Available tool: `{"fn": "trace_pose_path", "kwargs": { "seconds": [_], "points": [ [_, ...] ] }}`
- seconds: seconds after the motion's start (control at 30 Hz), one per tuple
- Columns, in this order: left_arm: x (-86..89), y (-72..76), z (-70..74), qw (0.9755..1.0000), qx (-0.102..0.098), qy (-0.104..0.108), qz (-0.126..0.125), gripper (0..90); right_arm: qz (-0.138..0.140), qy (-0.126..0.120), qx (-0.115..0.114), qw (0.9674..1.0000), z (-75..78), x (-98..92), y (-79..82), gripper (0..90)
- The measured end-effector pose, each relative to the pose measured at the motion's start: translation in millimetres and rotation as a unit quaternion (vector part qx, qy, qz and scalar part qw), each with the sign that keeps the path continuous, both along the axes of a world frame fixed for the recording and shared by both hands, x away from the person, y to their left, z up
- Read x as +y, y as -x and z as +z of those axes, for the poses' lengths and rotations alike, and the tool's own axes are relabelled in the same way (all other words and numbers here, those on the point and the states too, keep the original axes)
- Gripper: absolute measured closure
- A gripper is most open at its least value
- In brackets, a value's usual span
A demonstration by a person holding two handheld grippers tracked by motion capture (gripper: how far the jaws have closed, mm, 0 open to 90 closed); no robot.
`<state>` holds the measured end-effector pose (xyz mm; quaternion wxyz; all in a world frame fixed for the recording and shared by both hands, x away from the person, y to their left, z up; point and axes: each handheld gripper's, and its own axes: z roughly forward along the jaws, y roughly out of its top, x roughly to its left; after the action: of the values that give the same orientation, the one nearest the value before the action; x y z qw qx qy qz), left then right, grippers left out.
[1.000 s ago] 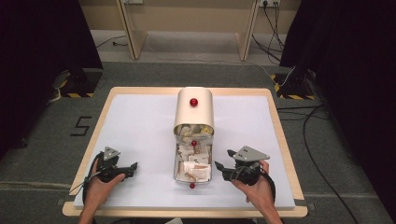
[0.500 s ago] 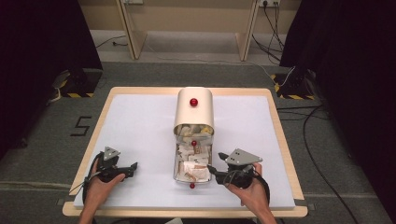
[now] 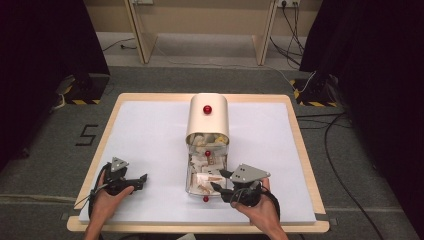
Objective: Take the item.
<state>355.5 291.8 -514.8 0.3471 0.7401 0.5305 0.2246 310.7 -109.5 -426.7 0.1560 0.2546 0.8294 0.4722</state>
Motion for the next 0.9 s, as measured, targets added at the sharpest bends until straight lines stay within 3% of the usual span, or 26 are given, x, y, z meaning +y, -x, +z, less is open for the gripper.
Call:
{"fn": "trace_pose_path", "kwargs": {
  "seconds": [0.4,0.9],
  "points": [
    [0.0,0.0,0.0,1.0000,0.000,0.000,0.000,7.8,0.031,0.011,0.006,0.9995,-10.1,18.8,-0.2,58.6],
    [0.0,0.0,0.0,1.0000,0.000,0.000,0.000,7.8,0.044,0.020,0.014,0.9987,-17.8,29.9,-2.1,59.8]
  ]
}}
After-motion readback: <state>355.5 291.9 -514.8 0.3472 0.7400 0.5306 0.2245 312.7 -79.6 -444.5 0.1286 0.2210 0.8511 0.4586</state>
